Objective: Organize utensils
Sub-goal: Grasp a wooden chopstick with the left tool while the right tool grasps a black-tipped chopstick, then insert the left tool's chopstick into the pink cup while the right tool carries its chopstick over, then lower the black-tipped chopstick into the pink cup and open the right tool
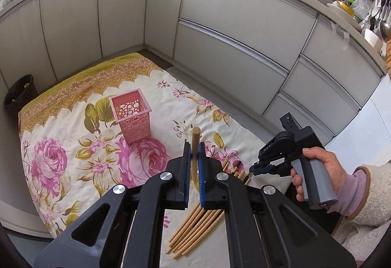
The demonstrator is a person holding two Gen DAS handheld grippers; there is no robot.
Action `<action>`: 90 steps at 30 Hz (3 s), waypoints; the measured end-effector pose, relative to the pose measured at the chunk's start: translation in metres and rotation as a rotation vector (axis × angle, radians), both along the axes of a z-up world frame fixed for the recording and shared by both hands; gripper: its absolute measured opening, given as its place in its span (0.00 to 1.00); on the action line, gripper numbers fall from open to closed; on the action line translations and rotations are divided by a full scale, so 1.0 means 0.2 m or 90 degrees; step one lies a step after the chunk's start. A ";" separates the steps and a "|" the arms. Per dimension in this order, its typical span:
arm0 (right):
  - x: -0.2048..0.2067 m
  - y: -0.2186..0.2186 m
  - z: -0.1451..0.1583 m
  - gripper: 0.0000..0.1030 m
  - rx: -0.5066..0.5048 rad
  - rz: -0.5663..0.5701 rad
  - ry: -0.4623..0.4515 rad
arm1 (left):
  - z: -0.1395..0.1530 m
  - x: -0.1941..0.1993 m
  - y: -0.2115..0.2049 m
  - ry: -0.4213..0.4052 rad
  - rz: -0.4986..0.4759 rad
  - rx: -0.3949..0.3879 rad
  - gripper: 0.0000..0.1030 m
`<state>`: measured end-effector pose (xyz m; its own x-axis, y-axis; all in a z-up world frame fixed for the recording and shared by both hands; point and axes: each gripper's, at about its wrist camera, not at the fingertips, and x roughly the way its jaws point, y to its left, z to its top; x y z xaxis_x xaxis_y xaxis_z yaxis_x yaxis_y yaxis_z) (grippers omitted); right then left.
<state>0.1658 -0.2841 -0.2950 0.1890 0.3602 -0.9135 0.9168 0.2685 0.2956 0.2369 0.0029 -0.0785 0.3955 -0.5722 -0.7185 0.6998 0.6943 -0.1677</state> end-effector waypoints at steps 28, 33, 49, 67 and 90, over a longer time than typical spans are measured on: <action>0.07 0.44 0.83 0.07 -0.298 0.299 -0.339 | 0.31 -0.27 0.26 -0.093 0.178 -0.106 0.05; -0.03 0.56 1.12 0.07 -0.374 0.362 -0.426 | 0.40 -0.29 0.26 -0.105 0.208 -0.105 0.05; 0.30 0.36 1.65 0.07 -0.419 0.315 -0.573 | 0.54 0.36 0.08 -0.165 0.342 -0.120 0.05; 0.76 0.46 1.38 0.07 -0.413 0.377 -0.549 | 0.13 0.69 0.04 -0.086 0.352 -0.116 0.43; 1.00 0.75 1.22 0.08 -0.512 0.464 -0.527 | 0.45 0.33 0.48 -0.173 0.509 -0.222 0.57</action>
<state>0.3662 -0.1339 -0.0516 0.7763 0.0403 -0.6291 0.1264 0.9677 0.2180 0.3038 0.0985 0.0123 0.8978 -0.2224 -0.3802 0.0783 0.9300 -0.3592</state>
